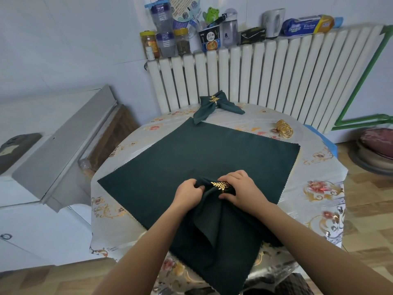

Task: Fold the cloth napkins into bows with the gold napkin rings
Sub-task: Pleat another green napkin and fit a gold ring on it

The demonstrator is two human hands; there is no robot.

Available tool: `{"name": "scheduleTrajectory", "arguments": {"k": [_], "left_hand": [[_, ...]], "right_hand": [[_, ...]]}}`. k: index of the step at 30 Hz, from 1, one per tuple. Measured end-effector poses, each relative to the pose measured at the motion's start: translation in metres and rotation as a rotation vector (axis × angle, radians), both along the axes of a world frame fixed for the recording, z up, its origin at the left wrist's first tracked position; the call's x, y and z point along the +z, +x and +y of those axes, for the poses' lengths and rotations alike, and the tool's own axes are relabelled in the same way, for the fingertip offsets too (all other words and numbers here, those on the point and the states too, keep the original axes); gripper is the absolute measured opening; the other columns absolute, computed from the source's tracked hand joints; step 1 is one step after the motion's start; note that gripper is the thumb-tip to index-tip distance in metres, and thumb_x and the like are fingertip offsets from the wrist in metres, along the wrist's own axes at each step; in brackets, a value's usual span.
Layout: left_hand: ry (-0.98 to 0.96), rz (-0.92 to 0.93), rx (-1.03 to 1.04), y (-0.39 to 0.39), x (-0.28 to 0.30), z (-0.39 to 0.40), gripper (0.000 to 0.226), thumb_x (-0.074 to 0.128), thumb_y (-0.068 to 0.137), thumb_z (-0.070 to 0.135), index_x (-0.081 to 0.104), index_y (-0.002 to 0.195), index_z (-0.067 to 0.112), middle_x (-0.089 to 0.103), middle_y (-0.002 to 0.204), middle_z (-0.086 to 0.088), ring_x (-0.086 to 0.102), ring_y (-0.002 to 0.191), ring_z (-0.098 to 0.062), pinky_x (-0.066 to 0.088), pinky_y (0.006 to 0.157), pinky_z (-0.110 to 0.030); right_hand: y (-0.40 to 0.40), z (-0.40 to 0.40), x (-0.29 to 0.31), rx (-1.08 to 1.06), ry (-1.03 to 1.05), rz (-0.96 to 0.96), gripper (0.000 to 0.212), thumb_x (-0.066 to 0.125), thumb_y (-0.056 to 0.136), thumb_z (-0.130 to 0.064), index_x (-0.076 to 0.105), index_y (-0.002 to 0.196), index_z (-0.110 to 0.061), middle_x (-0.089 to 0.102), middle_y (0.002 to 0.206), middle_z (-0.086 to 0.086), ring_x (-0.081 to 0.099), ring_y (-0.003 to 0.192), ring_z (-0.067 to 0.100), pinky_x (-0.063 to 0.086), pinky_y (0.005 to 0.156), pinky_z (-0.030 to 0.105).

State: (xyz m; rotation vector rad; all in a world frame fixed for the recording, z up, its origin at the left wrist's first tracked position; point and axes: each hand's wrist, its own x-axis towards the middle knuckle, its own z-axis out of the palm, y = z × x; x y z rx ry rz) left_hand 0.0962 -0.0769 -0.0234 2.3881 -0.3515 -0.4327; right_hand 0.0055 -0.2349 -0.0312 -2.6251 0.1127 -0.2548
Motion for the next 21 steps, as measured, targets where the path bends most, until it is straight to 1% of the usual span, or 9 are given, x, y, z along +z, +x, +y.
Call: {"name": "scheduleTrajectory", "arguments": {"k": [4, 6, 8, 10, 11, 15, 18, 19, 21], "left_hand": [[-0.024, 0.023, -0.005, 0.000, 0.001, 0.001, 0.017, 0.054, 0.091, 0.024, 0.060, 0.089, 0.008, 0.063, 0.084, -0.002, 0.057, 0.082, -0.019, 0.041, 0.067, -0.029], [-0.088, 0.061, 0.004, 0.002, 0.000, 0.003, 0.012, 0.055, 0.091, 0.022, 0.061, 0.086, 0.013, 0.063, 0.084, 0.001, 0.057, 0.082, -0.017, 0.043, 0.068, -0.028], [-0.196, 0.124, 0.059, 0.003, -0.001, 0.007, 0.011, 0.056, 0.091, 0.020, 0.063, 0.084, 0.016, 0.065, 0.084, 0.001, 0.059, 0.082, -0.016, 0.046, 0.069, -0.029], [-0.308, 0.180, 0.130, 0.004, -0.001, 0.010, 0.012, 0.058, 0.091, 0.020, 0.065, 0.085, 0.014, 0.067, 0.084, -0.002, 0.060, 0.081, -0.018, 0.050, 0.074, -0.033], [-0.357, 0.215, 0.157, 0.005, -0.001, 0.010, 0.012, 0.058, 0.092, 0.020, 0.066, 0.086, 0.013, 0.068, 0.086, -0.004, 0.061, 0.081, -0.019, 0.051, 0.076, -0.034], [-0.484, 0.335, 0.186, 0.007, 0.010, 0.001, 0.016, 0.058, 0.093, 0.020, 0.069, 0.091, 0.008, 0.071, 0.092, -0.010, 0.064, 0.083, -0.021, 0.053, 0.078, -0.035], [-0.509, 0.228, 0.184, 0.017, 0.019, -0.011, 0.014, 0.060, 0.091, 0.021, 0.067, 0.091, 0.008, 0.069, 0.087, -0.003, 0.062, 0.080, -0.015, 0.049, 0.068, -0.026], [-0.517, 0.172, 0.202, 0.025, 0.023, -0.017, 0.010, 0.062, 0.090, 0.020, 0.065, 0.093, 0.011, 0.068, 0.089, 0.001, 0.061, 0.083, -0.013, 0.047, 0.070, -0.024], [-0.500, 0.072, 0.266, 0.035, 0.032, -0.027, 0.017, 0.065, 0.088, 0.022, 0.056, 0.101, 0.015, 0.059, 0.090, 0.009, 0.055, 0.087, -0.009, 0.041, 0.076, -0.024]], "right_hand": [[0.001, 0.002, -0.002, 0.006, -0.014, -0.005, 0.051, 0.066, 0.084, -0.036, 0.051, 0.131, -0.028, 0.050, 0.132, -0.011, 0.032, 0.125, 0.013, 0.030, 0.106, 0.032], [-0.002, 0.001, -0.003, -0.031, 0.149, -0.018, 0.061, 0.069, 0.082, -0.035, 0.046, 0.137, -0.025, 0.043, 0.140, -0.007, 0.028, 0.131, 0.015, 0.026, 0.112, 0.035], [-0.005, -0.002, 0.000, -0.167, 0.385, -0.027, 0.065, 0.064, 0.086, -0.037, 0.037, 0.143, -0.020, 0.040, 0.143, -0.003, 0.030, 0.133, 0.016, 0.027, 0.112, 0.031], [-0.005, -0.008, 0.008, -0.308, 0.593, 0.009, 0.056, 0.054, 0.093, -0.037, 0.036, 0.143, -0.018, 0.049, 0.135, -0.001, 0.045, 0.123, 0.014, 0.033, 0.101, 0.025], [-0.004, -0.012, 0.011, -0.329, 0.638, 0.045, 0.050, 0.051, 0.094, -0.036, 0.041, 0.140, -0.018, 0.055, 0.128, -0.001, 0.050, 0.116, 0.013, 0.035, 0.096, 0.023], [0.004, -0.025, 0.023, -0.334, 0.691, 0.052, 0.021, 0.059, 0.091, -0.023, 0.066, 0.111, -0.019, 0.069, 0.107, -0.002, 0.063, 0.097, 0.013, 0.048, 0.086, 0.027], [0.020, -0.037, 0.033, -0.410, 0.782, -0.005, 0.014, 0.065, 0.088, -0.022, 0.067, 0.101, -0.019, 0.069, 0.100, -0.001, 0.064, 0.090, 0.013, 0.051, 0.083, 0.031], [0.029, -0.043, 0.037, -0.431, 0.786, -0.017, 0.015, 0.066, 0.087, -0.023, 0.066, 0.101, -0.018, 0.068, 0.099, -0.002, 0.063, 0.089, 0.014, 0.051, 0.083, 0.031], [0.041, -0.051, 0.044, -0.476, 0.758, -0.041, 0.018, 0.067, 0.085, -0.026, 0.063, 0.101, -0.018, 0.064, 0.094, -0.004, 0.061, 0.088, 0.014, 0.049, 0.080, 0.029]]}}
